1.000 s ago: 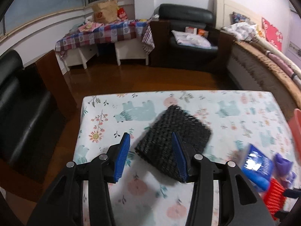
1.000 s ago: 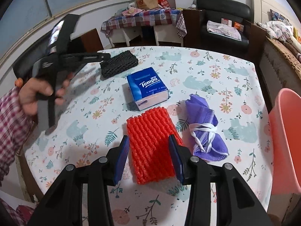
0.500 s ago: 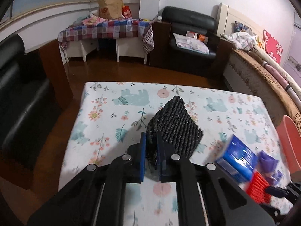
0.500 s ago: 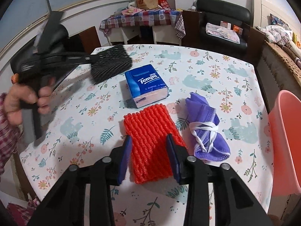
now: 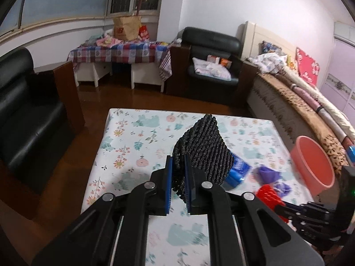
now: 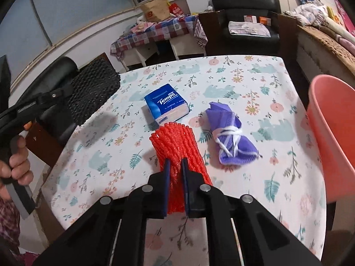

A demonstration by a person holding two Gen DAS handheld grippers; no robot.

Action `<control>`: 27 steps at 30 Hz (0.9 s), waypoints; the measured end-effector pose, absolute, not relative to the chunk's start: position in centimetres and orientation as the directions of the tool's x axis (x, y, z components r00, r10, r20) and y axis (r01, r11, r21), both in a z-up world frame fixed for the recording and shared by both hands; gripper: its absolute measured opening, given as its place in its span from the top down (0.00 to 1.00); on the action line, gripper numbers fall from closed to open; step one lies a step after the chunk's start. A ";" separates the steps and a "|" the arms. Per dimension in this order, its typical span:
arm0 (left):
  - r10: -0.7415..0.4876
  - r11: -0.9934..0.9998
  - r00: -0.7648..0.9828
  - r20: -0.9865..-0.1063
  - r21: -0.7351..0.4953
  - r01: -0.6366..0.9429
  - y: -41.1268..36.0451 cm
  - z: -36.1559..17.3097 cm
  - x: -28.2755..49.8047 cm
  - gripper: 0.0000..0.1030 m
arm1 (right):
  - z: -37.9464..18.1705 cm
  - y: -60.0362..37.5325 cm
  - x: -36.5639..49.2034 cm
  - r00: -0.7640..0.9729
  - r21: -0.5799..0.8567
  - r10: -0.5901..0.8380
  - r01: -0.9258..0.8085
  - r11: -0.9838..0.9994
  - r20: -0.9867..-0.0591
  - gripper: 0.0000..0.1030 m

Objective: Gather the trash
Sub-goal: 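Carry the black and red foam meshes in both grippers over the pink bucket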

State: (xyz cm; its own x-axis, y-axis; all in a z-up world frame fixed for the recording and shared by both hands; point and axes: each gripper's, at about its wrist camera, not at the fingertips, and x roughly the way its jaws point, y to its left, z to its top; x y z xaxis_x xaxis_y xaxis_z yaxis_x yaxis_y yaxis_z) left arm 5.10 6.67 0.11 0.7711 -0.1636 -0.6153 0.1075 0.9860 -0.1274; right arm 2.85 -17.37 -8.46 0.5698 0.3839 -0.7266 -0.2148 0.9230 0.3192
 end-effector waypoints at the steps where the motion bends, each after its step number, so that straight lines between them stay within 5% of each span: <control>1: -0.171 0.985 0.777 -0.606 -0.127 0.117 6.3 0.4 4.4 0.91 | -8.2 -17.5 2.3 0.573 0.327 0.386 -0.209 0.922 -0.723 0.91; 27: -0.263 0.964 0.807 -0.529 -0.171 0.202 1.6 3.0 -0.6 0.91 | -4.2 -20.0 -1.3 0.673 0.350 0.381 -0.189 0.917 -0.634 0.91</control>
